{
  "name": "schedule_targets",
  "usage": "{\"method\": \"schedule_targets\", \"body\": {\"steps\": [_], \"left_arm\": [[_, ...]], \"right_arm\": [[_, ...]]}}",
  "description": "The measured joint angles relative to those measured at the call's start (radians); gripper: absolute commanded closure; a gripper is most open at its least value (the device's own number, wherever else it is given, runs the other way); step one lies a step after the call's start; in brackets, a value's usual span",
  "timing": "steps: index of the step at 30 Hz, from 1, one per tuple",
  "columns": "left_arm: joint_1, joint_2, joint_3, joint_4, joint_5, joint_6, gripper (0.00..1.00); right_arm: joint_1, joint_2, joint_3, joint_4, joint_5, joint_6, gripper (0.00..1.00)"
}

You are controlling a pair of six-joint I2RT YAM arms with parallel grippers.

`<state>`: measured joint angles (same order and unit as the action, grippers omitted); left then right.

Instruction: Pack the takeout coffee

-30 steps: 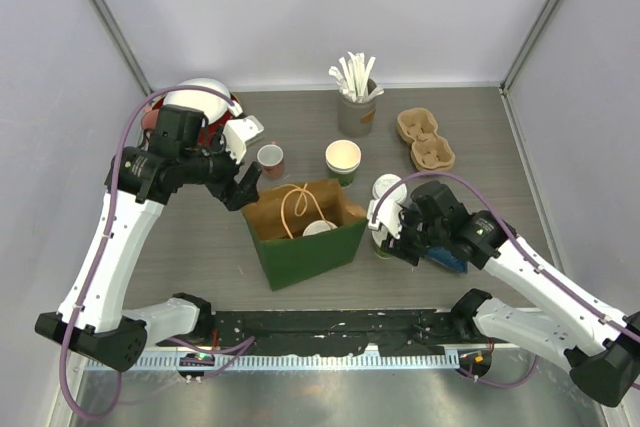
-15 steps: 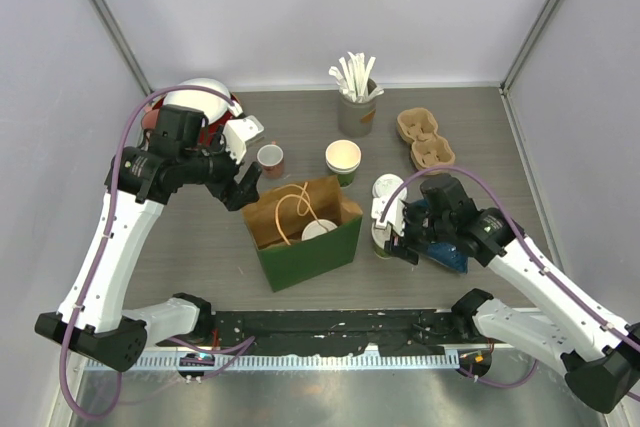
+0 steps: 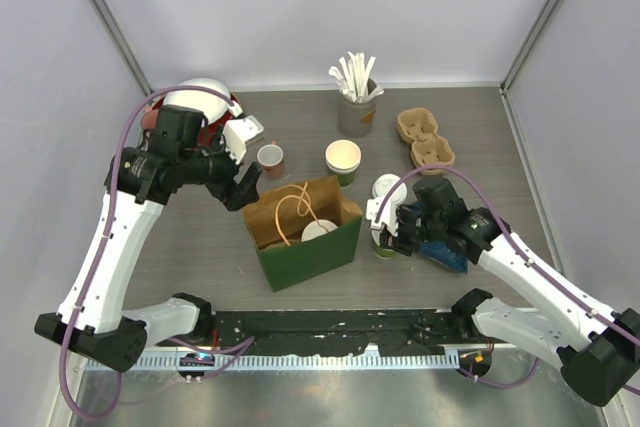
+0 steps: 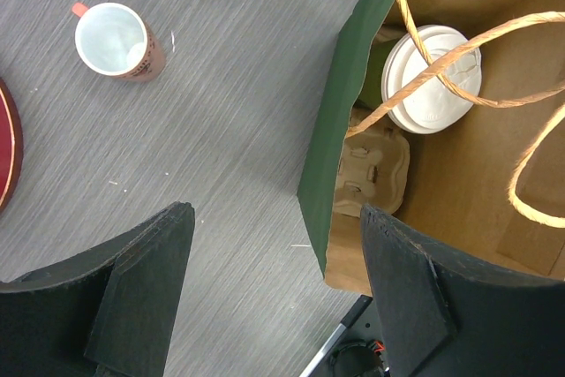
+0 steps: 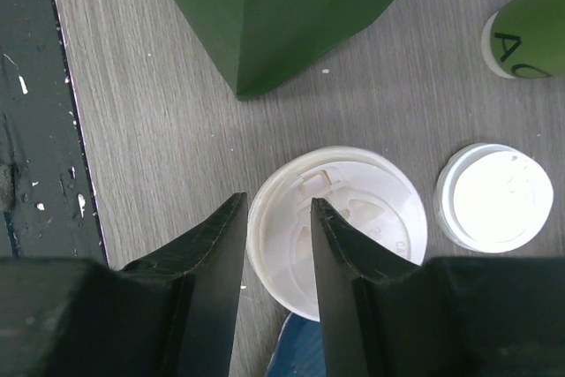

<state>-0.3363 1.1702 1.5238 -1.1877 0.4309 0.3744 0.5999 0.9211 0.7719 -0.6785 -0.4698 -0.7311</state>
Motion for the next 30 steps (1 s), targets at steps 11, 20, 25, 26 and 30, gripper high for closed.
{"method": "schedule_targets", "body": {"steps": [11, 20, 25, 26, 30], "left_arm": [[0.0, -0.002, 0.0, 0.0, 0.0, 0.0, 0.2], [0.0, -0.002, 0.0, 0.0, 0.0, 0.001, 0.2], [0.0, -0.001, 0.002, -0.002, 0.001, 0.001, 0.2], [0.0, -0.001, 0.004, -0.003, 0.001, 0.001, 0.2], [0.0, -0.001, 0.009, -0.006, 0.003, 0.003, 0.2]], "right_arm": [[0.0, 0.003, -0.039, 0.015, 0.014, 0.001, 0.67], [0.0, 0.006, -0.039, 0.017, 0.021, 0.001, 0.7], [0.012, 0.009, -0.039, 0.018, 0.027, 0.0, 0.7], [0.015, 0.009, -0.039, 0.018, 0.031, 0.0, 0.71], [0.025, 0.009, -0.039, 0.018, 0.034, -0.002, 0.66]]}}
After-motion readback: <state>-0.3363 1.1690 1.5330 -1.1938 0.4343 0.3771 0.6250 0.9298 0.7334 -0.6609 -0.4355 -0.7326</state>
